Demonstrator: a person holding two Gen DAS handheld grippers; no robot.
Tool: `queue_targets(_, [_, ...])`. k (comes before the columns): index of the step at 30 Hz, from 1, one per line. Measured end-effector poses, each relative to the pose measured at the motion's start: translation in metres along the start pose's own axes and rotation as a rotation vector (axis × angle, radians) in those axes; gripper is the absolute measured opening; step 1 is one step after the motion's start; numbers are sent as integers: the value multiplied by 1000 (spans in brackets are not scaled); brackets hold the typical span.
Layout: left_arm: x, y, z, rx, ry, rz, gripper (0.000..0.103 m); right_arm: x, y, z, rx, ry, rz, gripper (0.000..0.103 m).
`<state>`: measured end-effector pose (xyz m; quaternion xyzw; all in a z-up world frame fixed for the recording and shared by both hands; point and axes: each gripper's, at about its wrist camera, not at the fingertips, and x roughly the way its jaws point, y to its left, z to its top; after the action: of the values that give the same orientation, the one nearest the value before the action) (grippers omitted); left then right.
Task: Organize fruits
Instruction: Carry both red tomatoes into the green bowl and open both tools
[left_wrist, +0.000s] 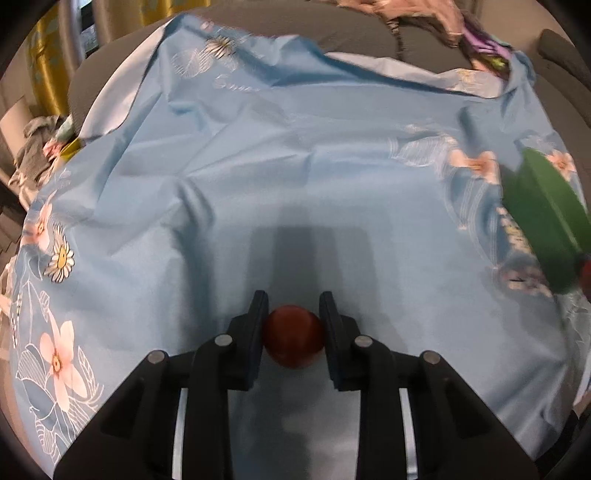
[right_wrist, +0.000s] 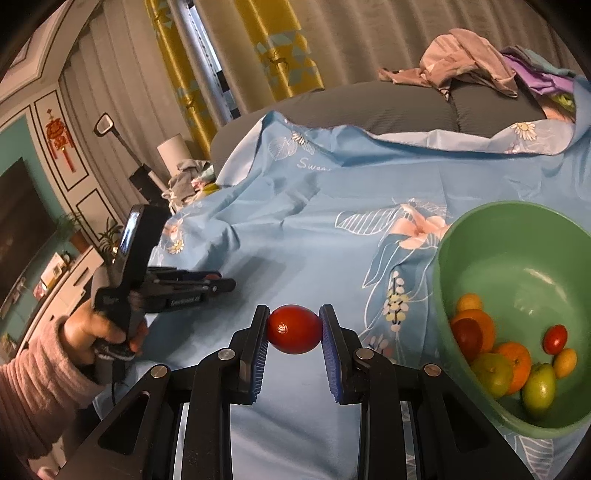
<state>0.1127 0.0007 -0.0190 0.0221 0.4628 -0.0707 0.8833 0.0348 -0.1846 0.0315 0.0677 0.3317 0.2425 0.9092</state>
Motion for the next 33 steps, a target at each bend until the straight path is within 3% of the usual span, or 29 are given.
queue_targets(12, [-52, -119, 41, 192, -162, -179, 28, -50, -38, 6, 76, -139, -117, 29])
queue_targets(23, [-60, -204, 63, 321, -176, -288, 28, -87, -81, 6, 139, -177, -300, 29])
queue_targets(33, [-41, -246, 72, 351, -140, -317, 28, -87, -122, 4, 228, -118, -399, 29])
